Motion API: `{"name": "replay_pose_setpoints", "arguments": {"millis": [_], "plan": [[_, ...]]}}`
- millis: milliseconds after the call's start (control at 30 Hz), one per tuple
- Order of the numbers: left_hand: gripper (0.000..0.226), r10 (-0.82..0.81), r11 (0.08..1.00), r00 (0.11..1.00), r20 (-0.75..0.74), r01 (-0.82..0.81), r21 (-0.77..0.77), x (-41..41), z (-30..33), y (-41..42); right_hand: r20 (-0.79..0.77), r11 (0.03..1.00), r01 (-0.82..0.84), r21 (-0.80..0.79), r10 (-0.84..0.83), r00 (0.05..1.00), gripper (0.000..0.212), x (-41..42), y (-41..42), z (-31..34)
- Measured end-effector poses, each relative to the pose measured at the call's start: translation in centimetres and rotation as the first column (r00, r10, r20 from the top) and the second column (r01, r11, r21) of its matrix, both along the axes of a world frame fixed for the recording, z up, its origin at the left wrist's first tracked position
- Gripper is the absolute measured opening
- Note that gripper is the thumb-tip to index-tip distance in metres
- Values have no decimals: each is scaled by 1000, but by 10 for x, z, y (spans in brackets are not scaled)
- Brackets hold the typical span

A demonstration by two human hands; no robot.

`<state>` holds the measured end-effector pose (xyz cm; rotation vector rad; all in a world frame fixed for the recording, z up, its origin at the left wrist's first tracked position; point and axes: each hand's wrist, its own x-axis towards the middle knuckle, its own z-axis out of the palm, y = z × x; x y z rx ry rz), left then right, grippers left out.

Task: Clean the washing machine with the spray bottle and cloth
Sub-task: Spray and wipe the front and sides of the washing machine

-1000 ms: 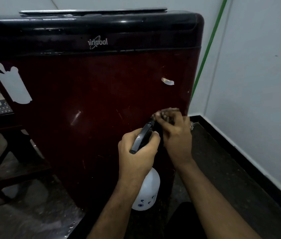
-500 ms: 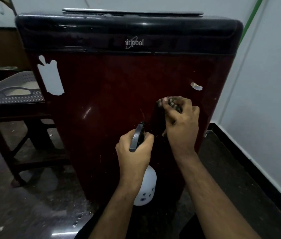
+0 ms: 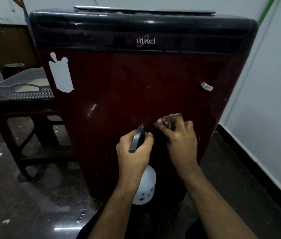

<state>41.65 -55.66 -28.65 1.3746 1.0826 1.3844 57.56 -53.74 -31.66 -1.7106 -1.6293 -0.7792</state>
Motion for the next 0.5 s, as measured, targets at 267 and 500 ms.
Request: {"name": "replay_pose_setpoints", "arguments": {"millis": [267, 500], "plan": [[27, 14, 1000, 1000, -14, -14, -23, -7, -7, -3, 81, 993, -115, 24, 112, 990, 44, -30, 27, 13], [29, 5, 1000, 999, -32, -6, -31, -8, -14, -6, -28, 989, -7, 145, 11, 1000, 41, -8, 12, 23]]}}
